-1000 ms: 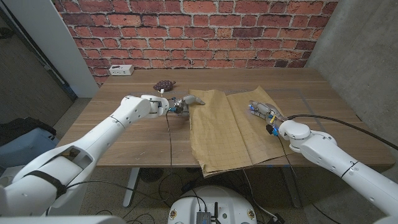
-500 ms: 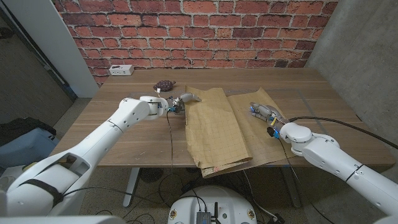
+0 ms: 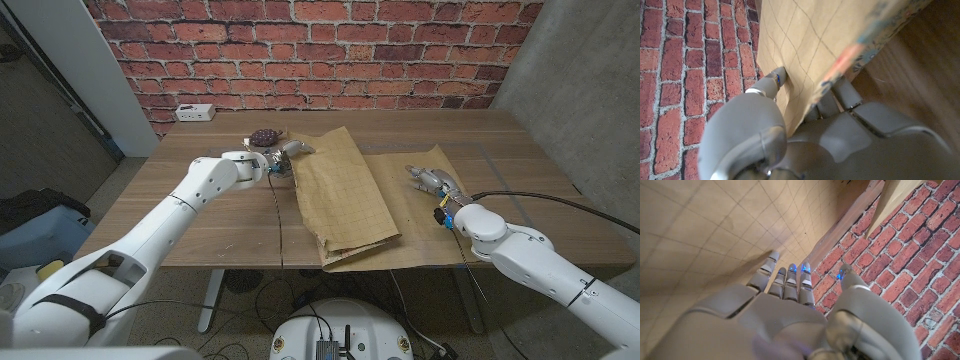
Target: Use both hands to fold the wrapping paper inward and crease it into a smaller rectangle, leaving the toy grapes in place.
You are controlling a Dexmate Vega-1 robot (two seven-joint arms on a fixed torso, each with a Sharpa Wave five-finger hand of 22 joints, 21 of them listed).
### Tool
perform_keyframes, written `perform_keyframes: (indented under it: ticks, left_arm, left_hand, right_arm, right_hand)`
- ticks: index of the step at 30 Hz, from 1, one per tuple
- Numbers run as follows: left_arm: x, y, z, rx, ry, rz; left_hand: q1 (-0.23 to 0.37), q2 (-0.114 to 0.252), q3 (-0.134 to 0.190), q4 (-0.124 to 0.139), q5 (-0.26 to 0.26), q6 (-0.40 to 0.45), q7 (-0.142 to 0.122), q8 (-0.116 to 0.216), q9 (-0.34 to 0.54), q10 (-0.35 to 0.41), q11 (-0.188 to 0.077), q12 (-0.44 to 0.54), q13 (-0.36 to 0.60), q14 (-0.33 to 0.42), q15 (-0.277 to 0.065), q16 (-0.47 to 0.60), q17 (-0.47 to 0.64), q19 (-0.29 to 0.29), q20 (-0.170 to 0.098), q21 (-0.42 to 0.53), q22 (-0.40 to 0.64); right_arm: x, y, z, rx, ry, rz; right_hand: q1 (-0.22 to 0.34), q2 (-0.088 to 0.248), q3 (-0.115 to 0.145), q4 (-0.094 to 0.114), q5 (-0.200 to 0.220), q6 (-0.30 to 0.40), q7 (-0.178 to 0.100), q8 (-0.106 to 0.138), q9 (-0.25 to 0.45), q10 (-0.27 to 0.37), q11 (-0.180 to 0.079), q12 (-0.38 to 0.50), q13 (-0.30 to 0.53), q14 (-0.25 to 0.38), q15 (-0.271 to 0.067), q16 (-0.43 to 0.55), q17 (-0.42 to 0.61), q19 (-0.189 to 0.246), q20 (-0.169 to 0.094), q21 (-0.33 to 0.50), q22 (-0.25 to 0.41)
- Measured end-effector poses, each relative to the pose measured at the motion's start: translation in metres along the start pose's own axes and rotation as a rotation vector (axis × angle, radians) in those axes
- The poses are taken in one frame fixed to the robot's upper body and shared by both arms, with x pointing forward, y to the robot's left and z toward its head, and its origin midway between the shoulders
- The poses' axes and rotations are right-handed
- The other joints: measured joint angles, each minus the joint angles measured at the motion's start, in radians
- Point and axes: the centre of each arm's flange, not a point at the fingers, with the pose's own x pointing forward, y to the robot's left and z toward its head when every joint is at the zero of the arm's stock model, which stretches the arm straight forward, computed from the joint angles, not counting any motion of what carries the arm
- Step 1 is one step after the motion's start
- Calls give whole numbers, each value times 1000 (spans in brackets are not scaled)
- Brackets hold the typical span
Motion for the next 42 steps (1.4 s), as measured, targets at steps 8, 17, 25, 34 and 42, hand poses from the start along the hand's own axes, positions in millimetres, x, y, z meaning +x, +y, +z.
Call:
perform_keyframes:
  ticks: [8, 17, 25, 34, 42]
  left_arm:
    - [8, -11, 15, 15, -10, 5]
    - [11, -12, 16, 52, 23, 36]
    - [23, -33, 50, 47, 7, 0]
    - [39, -43, 47, -50, 16, -138]
    - [54, -56, 46, -135, -46, -314]
  left_hand:
    - [0, 0, 10, -1, 8, -6, 6, 6, 11, 10, 4, -8, -9, 10, 0, -7, -4, 11, 0, 17, -5]
    - [-4, -5, 14, -5, 9, -6, 6, 16, 20, 28, 7, -16, -18, 27, 5, -10, -2, 28, -7, 40, -5]
    - [-17, -23, 23, -5, 17, -6, 6, 21, 17, 1, -3, -63, -25, 13, 11, -51, -5, 20, 12, 48, -14]
    - [-166, -159, -57, 24, -24, -157, 28, -108, -19, -182, 18, -172, -36, -161, 64, -141, 3, -71, 88, 31, -38]
    - [-385, -260, -147, 73, -107, -361, 45, -302, -102, -408, 136, -237, -36, -401, 165, -163, 3, -166, 183, -72, -44]
  right_arm:
    - [-6, 8, 21, -70, -85, -45]
    - [-6, 17, 41, -86, -142, -40]
    - [0, 28, 61, -164, -203, 51]
    - [10, 34, 73, -184, -199, 136]
    - [15, 33, 82, -181, -198, 174]
  right_hand:
    - [13, -3, 2, -10, -1, -2, -15, 0, 0, -9, -10, 0, 0, -8, -9, 0, 0, -39, 8, 3, 0]
    - [38, -12, 0, -24, -4, 9, -26, 0, 0, 11, -11, 8, 0, 48, -7, 16, 0, 30, 2, 31, 0]
    - [37, -13, -11, -22, -8, -1, -31, 0, 0, 18, -4, 8, 0, 64, -5, 24, 1, 56, 3, 39, 0]
    - [-27, -78, -68, 5, -12, -63, -26, -11, 0, -9, -8, 4, 0, 58, 12, 19, 8, 64, 20, 39, 0]
    - [-55, -104, -90, 16, -12, -84, -26, -11, 0, -21, -10, 0, 0, 47, 22, 18, 8, 57, 37, 34, 0]
